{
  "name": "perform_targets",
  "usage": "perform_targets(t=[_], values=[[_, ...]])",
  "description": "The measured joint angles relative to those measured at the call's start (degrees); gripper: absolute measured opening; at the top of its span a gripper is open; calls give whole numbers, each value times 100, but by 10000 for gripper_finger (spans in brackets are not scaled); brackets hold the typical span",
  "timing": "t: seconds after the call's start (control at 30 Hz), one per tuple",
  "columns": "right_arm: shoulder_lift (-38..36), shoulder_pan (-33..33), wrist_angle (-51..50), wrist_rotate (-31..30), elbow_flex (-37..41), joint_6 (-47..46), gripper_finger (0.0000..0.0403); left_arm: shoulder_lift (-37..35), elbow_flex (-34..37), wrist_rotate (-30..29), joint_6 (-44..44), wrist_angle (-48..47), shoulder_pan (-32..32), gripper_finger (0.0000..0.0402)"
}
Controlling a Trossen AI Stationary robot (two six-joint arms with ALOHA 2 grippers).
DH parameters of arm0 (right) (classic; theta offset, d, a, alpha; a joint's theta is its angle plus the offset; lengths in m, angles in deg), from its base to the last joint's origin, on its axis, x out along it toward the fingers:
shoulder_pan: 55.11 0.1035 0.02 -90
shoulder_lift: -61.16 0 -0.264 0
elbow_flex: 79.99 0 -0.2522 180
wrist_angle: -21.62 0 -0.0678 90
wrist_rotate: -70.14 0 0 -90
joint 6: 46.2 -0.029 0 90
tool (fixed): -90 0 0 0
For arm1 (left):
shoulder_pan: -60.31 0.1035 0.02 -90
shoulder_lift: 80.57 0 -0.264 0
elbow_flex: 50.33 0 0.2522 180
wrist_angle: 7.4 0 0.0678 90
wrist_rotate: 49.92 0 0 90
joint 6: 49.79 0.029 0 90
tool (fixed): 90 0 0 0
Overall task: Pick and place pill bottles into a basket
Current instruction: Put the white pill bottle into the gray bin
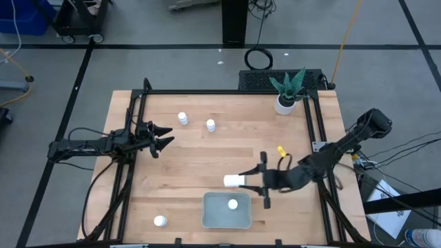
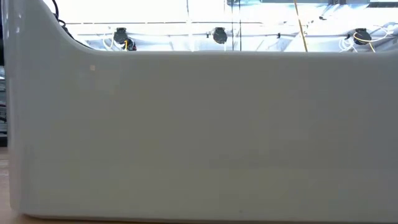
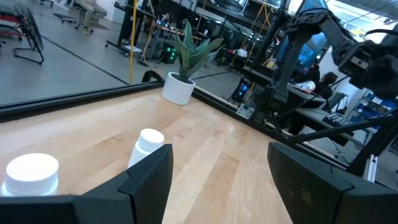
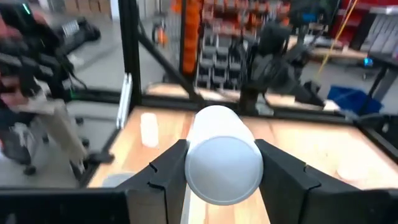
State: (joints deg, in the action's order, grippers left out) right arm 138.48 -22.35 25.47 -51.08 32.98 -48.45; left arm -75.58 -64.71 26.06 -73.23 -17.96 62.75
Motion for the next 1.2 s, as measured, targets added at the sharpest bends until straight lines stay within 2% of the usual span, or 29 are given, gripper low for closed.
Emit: perform_targets(t=[0.1,0.23,0.47,0.57,0.8,1.0,1.1,1.2], values=[[355,-57,-379,54,-388,-102,151,-1,0,0,15,0,-1,269],[802,-183,-783,571,-892,-253,151,1,0,0,20,1,1,269],[1405,-203,-1126,588,-1558,-65,151,1,0,33,22,6,-1,269],[1558,-203,-1597,586,-1832,-206,151,1,0,36,22,10,1,269],[1640,-51,-2392,589,-2378,-321,151,1,1,44,19,26,1,269],[1635,38,-3625,586,-2964,-758,151,1,2,42,15,31,-1,269],[1640,100,-3727,603,-3055,-781,151,1,2,43,4,33,1,269],[1640,165,-3800,916,-3289,-797,151,1,2,46,-3,33,0,269]])
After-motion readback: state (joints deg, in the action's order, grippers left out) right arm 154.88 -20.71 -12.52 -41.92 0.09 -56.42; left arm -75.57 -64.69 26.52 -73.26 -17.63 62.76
